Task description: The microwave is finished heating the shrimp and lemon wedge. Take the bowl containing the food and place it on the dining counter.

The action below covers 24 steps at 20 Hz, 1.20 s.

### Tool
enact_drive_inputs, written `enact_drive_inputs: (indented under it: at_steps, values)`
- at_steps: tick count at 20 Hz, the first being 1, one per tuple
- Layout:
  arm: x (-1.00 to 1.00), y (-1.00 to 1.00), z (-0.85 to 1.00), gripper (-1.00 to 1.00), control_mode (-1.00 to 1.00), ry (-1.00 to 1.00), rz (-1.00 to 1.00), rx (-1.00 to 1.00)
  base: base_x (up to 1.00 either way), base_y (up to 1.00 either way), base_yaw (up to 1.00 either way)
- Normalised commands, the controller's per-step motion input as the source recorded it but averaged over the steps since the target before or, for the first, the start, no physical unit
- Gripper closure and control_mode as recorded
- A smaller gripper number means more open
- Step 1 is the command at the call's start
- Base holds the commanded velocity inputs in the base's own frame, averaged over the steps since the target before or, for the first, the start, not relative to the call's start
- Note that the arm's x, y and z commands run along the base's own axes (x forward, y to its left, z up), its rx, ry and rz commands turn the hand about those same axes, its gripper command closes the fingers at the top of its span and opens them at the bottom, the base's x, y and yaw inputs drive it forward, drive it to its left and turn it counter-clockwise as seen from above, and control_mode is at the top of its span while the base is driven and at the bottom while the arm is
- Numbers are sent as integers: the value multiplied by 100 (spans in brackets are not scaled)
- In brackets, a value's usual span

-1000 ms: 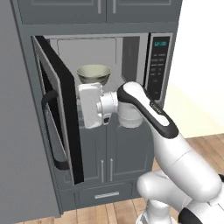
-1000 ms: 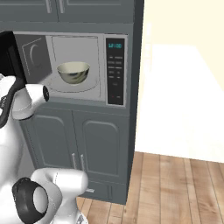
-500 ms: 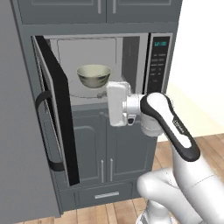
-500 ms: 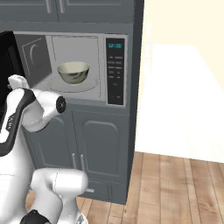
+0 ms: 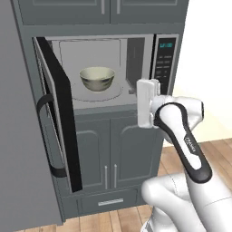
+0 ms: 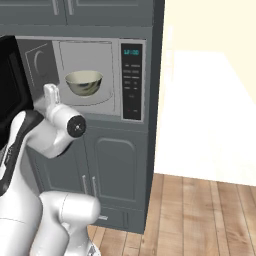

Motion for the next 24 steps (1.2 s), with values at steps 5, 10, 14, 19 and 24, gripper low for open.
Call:
enact_drive_inputs:
  at_steps: [5,10,14,19,24]
  values:
    - [60,-51,39,-100,-100,36,-8,-4,0,0,0]
    - [8,12,0,-100,-100,13,6,-1,0,0,0]
    - [75,7,-4,-100,-100,0,0,0,0,0,0]
    - [100,6,-21,-100,-100,3,0,-8,0,0,0]
    - [97,8,-22,-100,-100,6,0,-10,0,0,0]
